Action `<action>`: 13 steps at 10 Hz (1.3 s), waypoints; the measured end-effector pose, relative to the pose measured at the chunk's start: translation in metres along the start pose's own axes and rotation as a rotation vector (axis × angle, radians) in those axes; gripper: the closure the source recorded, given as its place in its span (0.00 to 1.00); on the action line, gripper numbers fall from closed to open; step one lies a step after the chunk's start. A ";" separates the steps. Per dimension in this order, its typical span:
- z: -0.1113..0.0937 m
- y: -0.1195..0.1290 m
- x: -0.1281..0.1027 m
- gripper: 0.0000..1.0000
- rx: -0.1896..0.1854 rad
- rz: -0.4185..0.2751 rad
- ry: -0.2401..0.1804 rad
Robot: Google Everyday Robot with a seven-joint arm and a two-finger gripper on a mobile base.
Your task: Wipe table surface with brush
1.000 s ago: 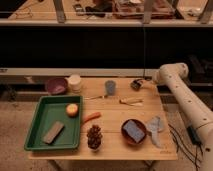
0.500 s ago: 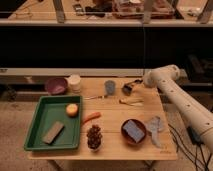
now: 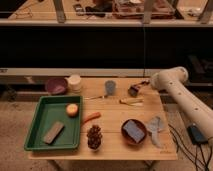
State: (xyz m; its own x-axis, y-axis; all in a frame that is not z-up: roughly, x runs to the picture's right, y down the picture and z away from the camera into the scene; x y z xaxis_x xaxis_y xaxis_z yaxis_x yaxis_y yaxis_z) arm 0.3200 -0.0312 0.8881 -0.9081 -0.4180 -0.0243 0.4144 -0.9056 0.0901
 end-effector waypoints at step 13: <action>0.034 0.052 0.005 1.00 -0.053 0.115 -0.010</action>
State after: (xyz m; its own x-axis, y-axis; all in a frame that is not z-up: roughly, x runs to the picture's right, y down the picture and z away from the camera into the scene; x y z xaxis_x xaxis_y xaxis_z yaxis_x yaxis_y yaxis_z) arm 0.3346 -0.0781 0.9267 -0.8550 -0.5186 -0.0064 0.5180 -0.8545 0.0393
